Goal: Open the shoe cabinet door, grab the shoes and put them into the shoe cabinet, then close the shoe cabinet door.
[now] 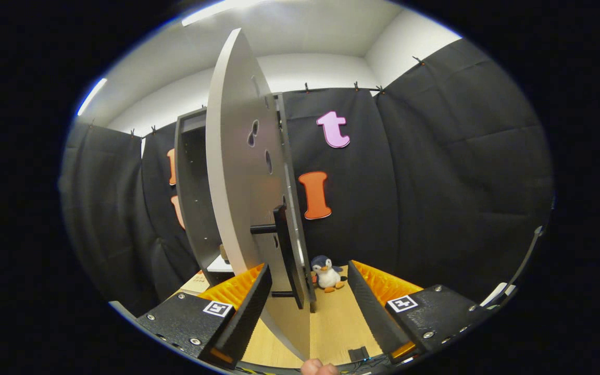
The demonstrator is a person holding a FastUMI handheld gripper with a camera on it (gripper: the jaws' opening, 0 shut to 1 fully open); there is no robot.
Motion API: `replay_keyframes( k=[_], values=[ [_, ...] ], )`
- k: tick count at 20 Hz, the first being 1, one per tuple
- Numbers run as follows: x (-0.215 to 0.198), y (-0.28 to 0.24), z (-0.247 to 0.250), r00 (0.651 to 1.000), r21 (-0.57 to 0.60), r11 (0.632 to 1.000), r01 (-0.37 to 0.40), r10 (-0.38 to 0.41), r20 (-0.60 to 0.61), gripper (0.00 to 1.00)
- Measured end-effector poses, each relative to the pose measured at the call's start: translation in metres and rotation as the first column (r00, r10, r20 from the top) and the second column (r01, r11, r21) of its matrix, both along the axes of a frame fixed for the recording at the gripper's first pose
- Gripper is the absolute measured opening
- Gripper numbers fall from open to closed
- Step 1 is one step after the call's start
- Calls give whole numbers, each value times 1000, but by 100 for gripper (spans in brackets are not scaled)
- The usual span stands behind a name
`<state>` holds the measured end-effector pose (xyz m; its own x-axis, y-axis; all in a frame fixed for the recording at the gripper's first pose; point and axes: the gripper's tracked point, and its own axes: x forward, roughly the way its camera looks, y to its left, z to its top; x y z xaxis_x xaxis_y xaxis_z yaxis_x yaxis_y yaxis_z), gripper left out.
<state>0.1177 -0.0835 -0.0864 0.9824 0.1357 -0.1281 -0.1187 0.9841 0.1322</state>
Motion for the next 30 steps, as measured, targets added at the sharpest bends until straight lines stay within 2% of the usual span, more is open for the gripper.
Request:
replay_keyframes(
  k=[11, 17, 22, 26, 30],
  values=[
    [7, 117, 0, 998, -21, 999, -32, 31, -48, 93],
    [35, 195, -11, 993, -45, 994, -99, 96, -68, 93],
    [70, 247, -1, 993, -103, 988, -116, 116, -10, 94],
    [99, 265, 2, 992, -66, 990, -127, 127, -14, 94],
    [108, 272, -2, 991, -37, 990, -135, 134, -21, 94]
  ],
)
